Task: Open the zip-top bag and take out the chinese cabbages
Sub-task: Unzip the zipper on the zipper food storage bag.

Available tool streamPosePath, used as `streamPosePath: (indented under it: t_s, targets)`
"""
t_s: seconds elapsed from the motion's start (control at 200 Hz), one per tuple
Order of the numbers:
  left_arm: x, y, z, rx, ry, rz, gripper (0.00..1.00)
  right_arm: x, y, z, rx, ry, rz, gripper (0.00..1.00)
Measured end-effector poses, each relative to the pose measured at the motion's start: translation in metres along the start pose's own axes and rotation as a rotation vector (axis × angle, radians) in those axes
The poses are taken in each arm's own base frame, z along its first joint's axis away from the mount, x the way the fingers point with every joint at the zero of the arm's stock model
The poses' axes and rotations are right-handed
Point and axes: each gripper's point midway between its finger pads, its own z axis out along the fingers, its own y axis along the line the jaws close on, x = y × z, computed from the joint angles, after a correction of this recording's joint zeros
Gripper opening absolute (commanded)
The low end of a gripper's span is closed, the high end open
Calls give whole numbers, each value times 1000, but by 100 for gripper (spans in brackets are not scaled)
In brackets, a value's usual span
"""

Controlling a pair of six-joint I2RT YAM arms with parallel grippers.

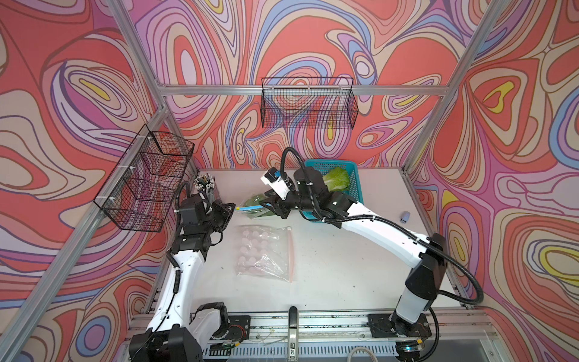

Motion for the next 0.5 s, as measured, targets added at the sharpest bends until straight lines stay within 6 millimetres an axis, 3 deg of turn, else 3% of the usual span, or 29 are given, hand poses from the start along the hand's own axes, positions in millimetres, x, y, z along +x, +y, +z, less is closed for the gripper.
streamPosePath:
  t_s: [0.115,0.21,0.501]
  targets:
    - [2,-6,0,29,16,14,0,26,8,31,-62,62,-4,39]
    - [3,-10,1,49,28,27,0,35,13,46,-98,84,-19,39]
    - [8,-15,3,79,62,51,0,12,16,51,-122,33,-93,36]
